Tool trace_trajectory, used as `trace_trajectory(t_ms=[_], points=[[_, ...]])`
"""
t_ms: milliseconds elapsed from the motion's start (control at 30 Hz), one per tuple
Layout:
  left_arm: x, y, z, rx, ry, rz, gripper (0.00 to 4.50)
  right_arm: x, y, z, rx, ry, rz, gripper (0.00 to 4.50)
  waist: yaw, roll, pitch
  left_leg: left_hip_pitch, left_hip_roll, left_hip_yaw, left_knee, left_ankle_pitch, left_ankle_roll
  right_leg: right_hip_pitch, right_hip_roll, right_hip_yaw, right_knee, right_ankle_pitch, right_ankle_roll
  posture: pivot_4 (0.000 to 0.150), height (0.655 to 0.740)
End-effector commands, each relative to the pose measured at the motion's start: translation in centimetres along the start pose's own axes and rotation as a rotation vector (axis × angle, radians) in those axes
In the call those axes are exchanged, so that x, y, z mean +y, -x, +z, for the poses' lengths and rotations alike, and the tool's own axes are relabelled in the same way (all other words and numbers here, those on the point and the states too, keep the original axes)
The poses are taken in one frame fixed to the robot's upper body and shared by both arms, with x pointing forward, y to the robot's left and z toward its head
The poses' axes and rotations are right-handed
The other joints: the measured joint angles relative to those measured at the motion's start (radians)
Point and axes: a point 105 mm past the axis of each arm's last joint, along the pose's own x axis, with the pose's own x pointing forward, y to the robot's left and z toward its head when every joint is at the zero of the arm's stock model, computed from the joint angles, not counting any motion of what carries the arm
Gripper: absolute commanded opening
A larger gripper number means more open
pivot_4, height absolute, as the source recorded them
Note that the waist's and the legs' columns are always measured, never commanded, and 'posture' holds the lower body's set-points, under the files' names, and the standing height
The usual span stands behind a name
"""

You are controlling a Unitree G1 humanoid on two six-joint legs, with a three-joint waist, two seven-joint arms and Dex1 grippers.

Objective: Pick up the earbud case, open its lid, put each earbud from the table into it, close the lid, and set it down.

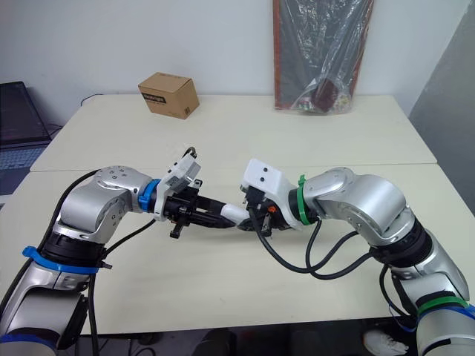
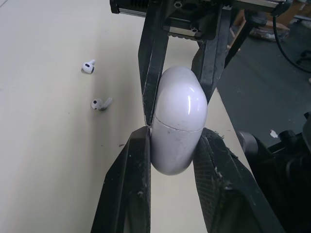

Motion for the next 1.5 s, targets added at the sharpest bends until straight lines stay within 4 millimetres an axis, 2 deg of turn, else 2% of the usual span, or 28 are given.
trace_trajectory(t_ms=[33,100,233,433,733,867,1167,1500], points=[[-0.1,-0.1,0.5,-0.012,-0.039,0.012,0.85,-0.3,0.7,1.3,-0.045,0.053,-0.035,1.10,0.000,0.000,0.000,0.000,0.000,0.000,0.000,0.000,0.000,0.000,0.000,0.000,0.000,0.000,-0.001,0.150,0.7400],[0.0,-0.1,0.7,-0.030,-0.039,0.017,0.85,0.0,0.6,1.5,-0.054,0.062,-0.018,1.70,0.000,0.000,0.000,0.000,0.000,0.000,0.000,0.000,0.000,0.000,0.000,0.000,0.000,0.000,-0.001,0.150,0.7400],[0.2,0.3,1.0,-0.088,-0.030,0.045,0.85,0.0,0.7,1.6,-0.080,0.086,-0.028,3.16,0.000,0.000,0.000,0.000,0.000,0.000,0.000,0.000,0.000,0.000,0.000,0.000,0.000,0.000,0.000,0.150,0.7400],[0.1,0.9,1.3,-0.191,-0.027,0.073,0.85,-0.3,1.3,2.1,-0.176,0.094,-0.072,3.16,0.000,0.000,0.000,0.000,0.000,0.000,0.000,0.000,0.000,0.000,0.000,0.000,0.000,0.000,0.000,0.150,0.7400],[-0.5,1.1,-0.5,-0.328,0.017,0.070,0.85,-0.1,2.3,2.7,-0.347,0.050,-0.146,3.16,0.001,0.000,0.000,0.000,0.000,0.000,0.000,0.000,0.000,0.000,0.000,0.000,0.000,0.001,-0.001,0.150,0.7400],[-0.3,0.5,-1.1,-0.374,-0.005,0.084,0.85,-0.1,2.0,2.2,-0.354,0.024,-0.167,3.16,0.001,0.000,0.000,0.001,0.000,0.000,0.000,0.000,0.000,0.002,0.000,0.000,0.000,0.001,-0.001,0.150,0.7400],[-0.2,0.2,-0.9,-0.426,-0.017,0.068,0.85,-0.5,1.7,0.7,-0.331,-0.036,-0.202,3.16,0.001,0.000,0.000,0.001,0.000,0.000,0.000,0.000,0.000,0.002,0.000,0.000,0.000,0.001,-0.001,0.150,0.7400],[-0.6,0.4,-1.1,-0.416,-0.014,0.044,0.85,-1.5,2.2,1.1,-0.362,-0.048,-0.248,3.16,0.001,0.000,0.000,0.001,0.000,0.000,0.000,0.000,0.000,0.002,0.000,0.000,0.000,0.000,-0.001,0.150,0.7400]])
